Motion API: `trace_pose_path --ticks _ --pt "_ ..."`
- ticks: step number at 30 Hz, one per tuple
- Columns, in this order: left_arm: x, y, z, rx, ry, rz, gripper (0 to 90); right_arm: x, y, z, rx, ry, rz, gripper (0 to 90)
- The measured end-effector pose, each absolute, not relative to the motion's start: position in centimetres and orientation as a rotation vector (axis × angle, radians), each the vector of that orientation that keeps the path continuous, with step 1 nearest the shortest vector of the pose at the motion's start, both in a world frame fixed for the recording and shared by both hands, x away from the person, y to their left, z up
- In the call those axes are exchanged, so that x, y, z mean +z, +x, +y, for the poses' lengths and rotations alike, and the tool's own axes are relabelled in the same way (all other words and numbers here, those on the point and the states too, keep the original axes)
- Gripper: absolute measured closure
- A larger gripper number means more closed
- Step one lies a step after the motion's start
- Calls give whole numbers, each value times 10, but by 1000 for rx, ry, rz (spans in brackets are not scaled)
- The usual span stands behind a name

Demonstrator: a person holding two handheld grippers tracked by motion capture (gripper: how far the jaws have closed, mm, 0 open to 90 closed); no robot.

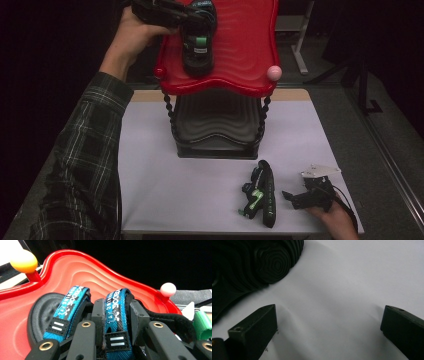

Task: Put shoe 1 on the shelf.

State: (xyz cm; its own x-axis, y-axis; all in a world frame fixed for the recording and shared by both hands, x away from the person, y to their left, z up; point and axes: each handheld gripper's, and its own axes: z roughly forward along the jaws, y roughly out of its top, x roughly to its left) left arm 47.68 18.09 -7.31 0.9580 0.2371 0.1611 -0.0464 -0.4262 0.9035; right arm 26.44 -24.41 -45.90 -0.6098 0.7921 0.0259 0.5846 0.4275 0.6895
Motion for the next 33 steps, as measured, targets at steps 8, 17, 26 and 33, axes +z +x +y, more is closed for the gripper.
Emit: trace_pose_path --ticks 8,17,26,33 --pt "-79 476 181 297 1983 129 698 -459 264 -244 971 1189 2383 2" --pt "-78 474 182 310 1976 159 505 -459 264 -244 971 1188 2383 2" --pt "-76 461 196 316 1950 201 278 -459 264 -244 971 1189 2383 2" --pt "-77 445 210 343 1937 230 107 -459 264 -244 970 1189 2383 1"
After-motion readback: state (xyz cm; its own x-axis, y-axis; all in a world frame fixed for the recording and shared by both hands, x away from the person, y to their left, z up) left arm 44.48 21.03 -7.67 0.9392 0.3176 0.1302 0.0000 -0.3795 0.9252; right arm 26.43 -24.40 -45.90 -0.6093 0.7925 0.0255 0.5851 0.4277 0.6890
